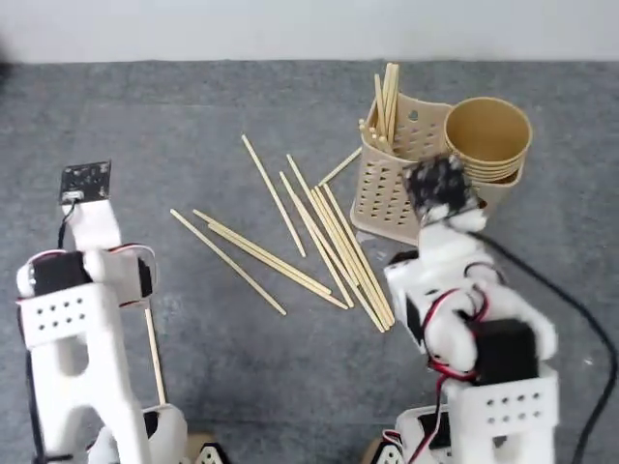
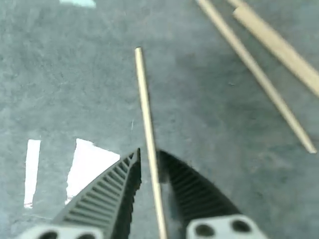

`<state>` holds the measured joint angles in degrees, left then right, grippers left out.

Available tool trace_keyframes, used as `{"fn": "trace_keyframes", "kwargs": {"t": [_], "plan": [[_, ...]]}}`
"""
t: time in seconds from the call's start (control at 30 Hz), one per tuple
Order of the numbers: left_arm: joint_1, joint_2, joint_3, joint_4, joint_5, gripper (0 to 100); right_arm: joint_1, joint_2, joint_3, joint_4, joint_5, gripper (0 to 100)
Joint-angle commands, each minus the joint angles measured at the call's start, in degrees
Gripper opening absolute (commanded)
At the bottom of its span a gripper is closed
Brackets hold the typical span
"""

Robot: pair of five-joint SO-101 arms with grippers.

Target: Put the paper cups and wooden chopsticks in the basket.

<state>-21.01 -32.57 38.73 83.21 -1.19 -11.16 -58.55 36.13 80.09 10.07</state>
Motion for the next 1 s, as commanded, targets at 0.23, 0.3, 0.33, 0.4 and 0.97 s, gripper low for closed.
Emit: {"fn": "trace_keyframes", "kwargs": {"t": [0.23, 0.3, 0.33, 0.4, 0.97], "plan": [[-2.99, 13.89, -3.03, -9.41, -2.2, 25, -0.48, -4.97, 16.53, -12.79, 3.25, 1.6], [-2.99, 17.58, -3.03, -11.6, -2.2, 25, -0.57, -4.97, 19.87, -16.4, 3.25, 1.6], [-3.08, 19.87, -3.03, -12.66, -2.11, 25, -0.57, -4.97, 21.54, -18.42, 3.25, 1.6], [-3.08, 24.35, -3.12, -15.3, -1.85, 25, -0.66, -4.97, 24.62, -21.49, 3.25, 1.6], [-2.99, 54.59, -21.41, -12.57, 3.08, 2, -0.66, -5.49, 27.6, -23.87, 3.16, 1.6]]}}
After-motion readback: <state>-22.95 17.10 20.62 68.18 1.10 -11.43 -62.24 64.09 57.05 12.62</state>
